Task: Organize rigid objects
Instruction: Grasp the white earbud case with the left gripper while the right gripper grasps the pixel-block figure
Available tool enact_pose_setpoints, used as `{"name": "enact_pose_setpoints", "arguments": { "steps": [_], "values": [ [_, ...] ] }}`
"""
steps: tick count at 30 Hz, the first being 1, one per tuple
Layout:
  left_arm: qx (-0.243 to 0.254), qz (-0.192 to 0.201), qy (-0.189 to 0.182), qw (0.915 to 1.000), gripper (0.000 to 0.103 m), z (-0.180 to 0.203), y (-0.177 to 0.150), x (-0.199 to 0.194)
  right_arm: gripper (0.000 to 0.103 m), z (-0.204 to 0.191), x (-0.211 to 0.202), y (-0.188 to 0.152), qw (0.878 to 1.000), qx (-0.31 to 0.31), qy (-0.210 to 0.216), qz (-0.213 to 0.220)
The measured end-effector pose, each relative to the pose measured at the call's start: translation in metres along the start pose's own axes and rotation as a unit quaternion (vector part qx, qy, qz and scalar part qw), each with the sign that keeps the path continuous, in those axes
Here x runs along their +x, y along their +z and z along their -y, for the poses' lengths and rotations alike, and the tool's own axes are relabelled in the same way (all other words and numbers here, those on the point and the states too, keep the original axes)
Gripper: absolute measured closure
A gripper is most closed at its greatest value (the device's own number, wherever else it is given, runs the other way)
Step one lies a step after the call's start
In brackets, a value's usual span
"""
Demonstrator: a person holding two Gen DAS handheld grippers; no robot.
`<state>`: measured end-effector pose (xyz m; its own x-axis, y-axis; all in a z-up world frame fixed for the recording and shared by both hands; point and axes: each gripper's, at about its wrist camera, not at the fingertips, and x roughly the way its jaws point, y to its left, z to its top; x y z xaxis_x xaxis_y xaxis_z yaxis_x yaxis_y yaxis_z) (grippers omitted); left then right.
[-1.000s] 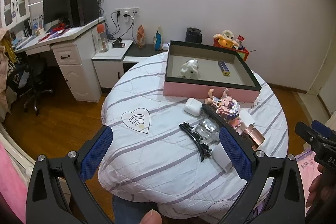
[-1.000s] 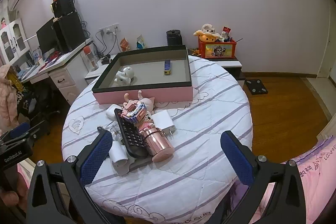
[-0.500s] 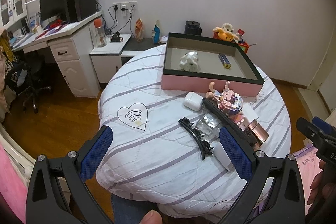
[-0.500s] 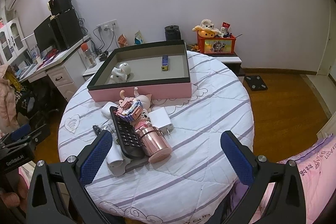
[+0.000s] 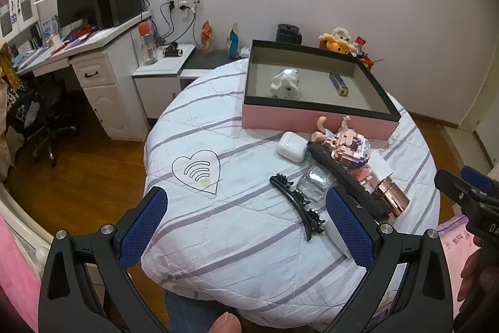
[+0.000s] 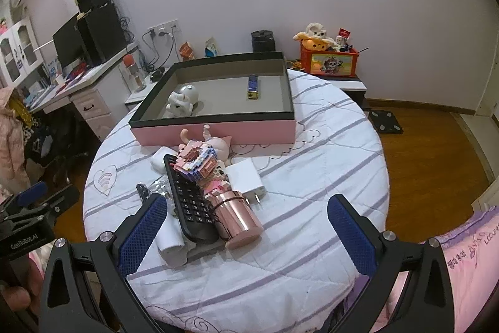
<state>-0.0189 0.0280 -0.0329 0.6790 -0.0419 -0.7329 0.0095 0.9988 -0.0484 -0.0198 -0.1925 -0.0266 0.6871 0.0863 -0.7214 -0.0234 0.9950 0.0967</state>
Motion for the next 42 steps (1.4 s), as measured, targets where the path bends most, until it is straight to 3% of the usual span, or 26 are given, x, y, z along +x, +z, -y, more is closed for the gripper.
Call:
{"name": "enact_pose_setpoints", "arguments": {
  "steps": [16,21,24,30,32,42],
  "values": [
    [0.011,-0.021,0.009,0.9997,0.000,-0.001,0.016,0.042,0.000,-0.036,0.093,0.032,0.995,-0.066,0.041,-0.058],
    [0.013,-0.031,0.009,0.9994,0.000,-0.002,0.021,0.058,0.005,-0.038,0.113,0.035,0.993,-0.070,0.046,-0.076],
    [0.015,-0.038,0.005,0.9992,0.000,-0.001,0.022,0.067,0.010,-0.041,0.123,0.035,0.992,-0.077,0.048,-0.089],
    [0.019,-0.051,-0.001,0.9985,0.000,0.005,0.025,0.084,0.043,-0.047,0.132,0.032,0.988,-0.093,0.074,-0.101],
    [0.020,-0.053,-0.004,0.9984,0.000,0.006,0.026,0.089,0.047,-0.050,0.131,0.030,0.987,-0.110,0.061,-0.099],
    [0.034,-0.066,-0.023,0.9970,0.000,0.015,0.026,0.110,0.047,-0.022,0.112,0.037,0.992,-0.064,0.077,-0.076]
  ]
}}
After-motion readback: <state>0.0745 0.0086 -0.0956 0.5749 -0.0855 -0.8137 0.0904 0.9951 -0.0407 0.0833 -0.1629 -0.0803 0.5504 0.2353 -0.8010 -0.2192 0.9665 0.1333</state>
